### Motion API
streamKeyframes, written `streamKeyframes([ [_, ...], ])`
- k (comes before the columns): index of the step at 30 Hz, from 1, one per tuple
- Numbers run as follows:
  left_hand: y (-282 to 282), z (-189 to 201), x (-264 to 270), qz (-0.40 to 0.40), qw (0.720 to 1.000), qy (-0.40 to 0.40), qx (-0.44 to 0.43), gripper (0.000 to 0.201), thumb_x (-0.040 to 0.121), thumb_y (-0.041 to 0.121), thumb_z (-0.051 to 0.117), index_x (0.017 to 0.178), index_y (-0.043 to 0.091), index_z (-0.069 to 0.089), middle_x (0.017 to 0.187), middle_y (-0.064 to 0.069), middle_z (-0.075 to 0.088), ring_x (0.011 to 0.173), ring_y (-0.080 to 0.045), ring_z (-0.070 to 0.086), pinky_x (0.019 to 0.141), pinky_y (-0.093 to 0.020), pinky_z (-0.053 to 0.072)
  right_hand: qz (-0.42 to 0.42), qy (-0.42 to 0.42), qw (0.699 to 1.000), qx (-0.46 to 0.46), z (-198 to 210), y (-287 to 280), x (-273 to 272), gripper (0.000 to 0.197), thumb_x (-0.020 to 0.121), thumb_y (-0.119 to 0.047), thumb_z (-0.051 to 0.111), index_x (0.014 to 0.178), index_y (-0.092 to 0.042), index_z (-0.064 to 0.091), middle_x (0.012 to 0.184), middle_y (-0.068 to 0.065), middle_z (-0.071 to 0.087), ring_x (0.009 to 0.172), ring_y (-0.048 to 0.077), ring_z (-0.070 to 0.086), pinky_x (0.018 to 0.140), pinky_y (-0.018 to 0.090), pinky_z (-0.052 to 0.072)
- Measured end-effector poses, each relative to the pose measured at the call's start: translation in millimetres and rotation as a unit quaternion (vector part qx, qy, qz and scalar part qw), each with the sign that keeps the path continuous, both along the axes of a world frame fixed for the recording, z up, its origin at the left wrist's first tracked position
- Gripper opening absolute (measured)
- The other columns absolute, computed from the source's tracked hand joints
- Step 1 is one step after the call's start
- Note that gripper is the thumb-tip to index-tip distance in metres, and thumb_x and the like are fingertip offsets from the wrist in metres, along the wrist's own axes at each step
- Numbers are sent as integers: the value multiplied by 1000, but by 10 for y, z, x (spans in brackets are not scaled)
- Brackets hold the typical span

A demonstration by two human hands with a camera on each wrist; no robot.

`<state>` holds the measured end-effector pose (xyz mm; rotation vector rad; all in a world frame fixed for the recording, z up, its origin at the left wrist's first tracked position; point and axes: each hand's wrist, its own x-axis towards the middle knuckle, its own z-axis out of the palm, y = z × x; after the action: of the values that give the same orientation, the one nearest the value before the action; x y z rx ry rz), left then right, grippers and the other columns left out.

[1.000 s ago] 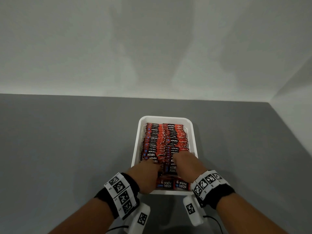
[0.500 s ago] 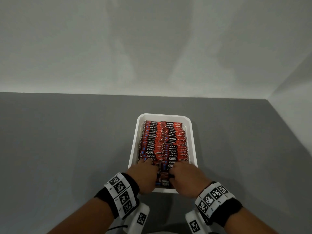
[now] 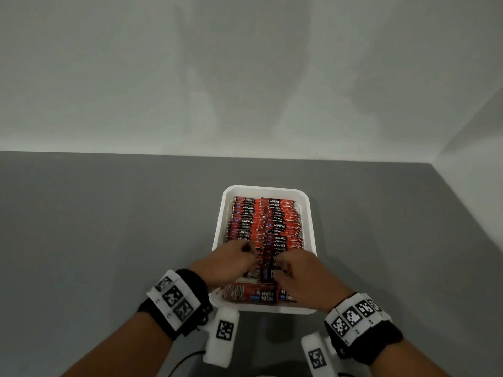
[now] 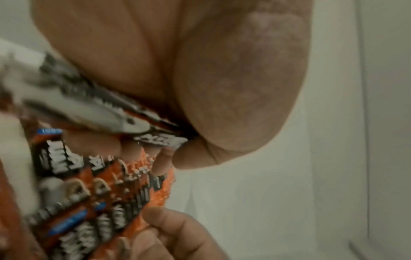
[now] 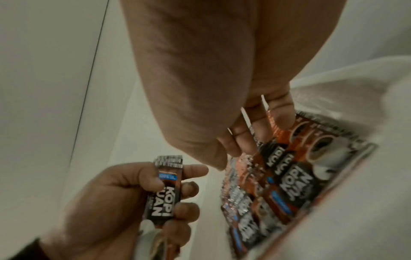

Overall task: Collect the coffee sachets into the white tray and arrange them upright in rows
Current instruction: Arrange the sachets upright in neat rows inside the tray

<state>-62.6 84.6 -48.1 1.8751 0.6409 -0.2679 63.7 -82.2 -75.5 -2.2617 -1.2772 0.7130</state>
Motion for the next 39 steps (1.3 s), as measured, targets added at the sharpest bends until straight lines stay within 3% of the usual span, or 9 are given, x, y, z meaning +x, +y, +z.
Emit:
streamKeyframes([
  [4, -4, 135, 32, 173, 945, -131, -243, 31, 97, -8, 44, 121, -5, 63, 117, -33, 66, 101, -37, 67, 95, -57, 55, -106, 117, 984, 85, 205, 86, -16, 19, 94, -33, 67, 113, -29, 67, 97, -14, 71, 89, -1, 67, 76, 14, 50],
  [9, -107, 99, 121, 272, 894, -226, -277, 26, 97, -4, 56, 121, -3, 66, 114, -28, 71, 93, -40, 73, 73, -44, 61, -147, 264, 939, 164, 369, 231, -116, 23, 89, -20, 76, 111, -21, 68, 91, 1, 78, 84, 17, 75, 77, 39, 63],
  [13, -96, 83, 104, 313, 889, -223, -248, 20, 97, 7, 64, 115, -1, 70, 108, -25, 74, 100, -52, 69, 85, -64, 56, -170, 209, 944, 189, 421, 239, -31, 15, 84, -16, 81, 94, -22, 72, 83, -2, 76, 77, 15, 73, 78, 37, 61],
  [16, -112, 106, 65, 310, 889, -212, -262, 20, 99, 12, 62, 114, 0, 69, 100, -20, 77, 88, -37, 75, 77, -48, 61, -179, 175, 950, 184, 422, 242, 42, 13, 87, -15, 77, 92, -26, 73, 84, -7, 74, 80, 6, 71, 79, 26, 58],
  [19, -135, 88, 39, 306, 895, -208, -249, 11, 100, 11, 61, 99, 3, 68, 75, -8, 74, 66, -22, 72, 62, -34, 60, -149, 133, 966, 162, 427, 282, 36, 13, 89, -16, 74, 93, -29, 73, 84, -12, 73, 78, 0, 69, 72, 13, 51],
  [23, -52, 38, -4, 333, 899, -182, -219, 13, 97, 9, 63, 85, 11, 67, 66, -5, 60, 53, -14, 53, 54, -28, 47, -119, 88, 981, 123, 416, 309, 110, 21, 87, -15, 76, 81, -34, 71, 78, -14, 71, 72, -4, 66, 66, 8, 47],
  [26, 70, 15, -30, 392, 874, -154, -241, 20, 96, 2, 50, 92, 13, 66, 67, -3, 55, 52, -12, 47, 50, -26, 42, -65, 39, 997, 33, 302, 346, 142, 10, 89, -14, 72, 92, -23, 77, 80, -18, 66, 71, -4, 62, 61, 2, 43],
  [30, 132, 24, -57, 409, 860, -145, -269, 31, 87, -7, 39, 102, 4, 64, 73, -9, 52, 60, -19, 48, 51, -30, 44, 8, 8, 999, -52, 39, 476, 44, 14, 89, -12, 69, 95, -18, 80, 92, -11, 69, 89, 6, 63, 84, 20, 51],
  [39, 109, -62, -102, 391, 872, -143, -258, 21, 91, -15, 46, 98, -1, 61, 91, -20, 56, 85, -30, 56, 69, -38, 62, 70, -85, 990, -93, -210, 715, -77, 17, 89, -14, 66, 99, -11, 79, 102, 4, 75, 95, 23, 69, 88, 34, 58],
])
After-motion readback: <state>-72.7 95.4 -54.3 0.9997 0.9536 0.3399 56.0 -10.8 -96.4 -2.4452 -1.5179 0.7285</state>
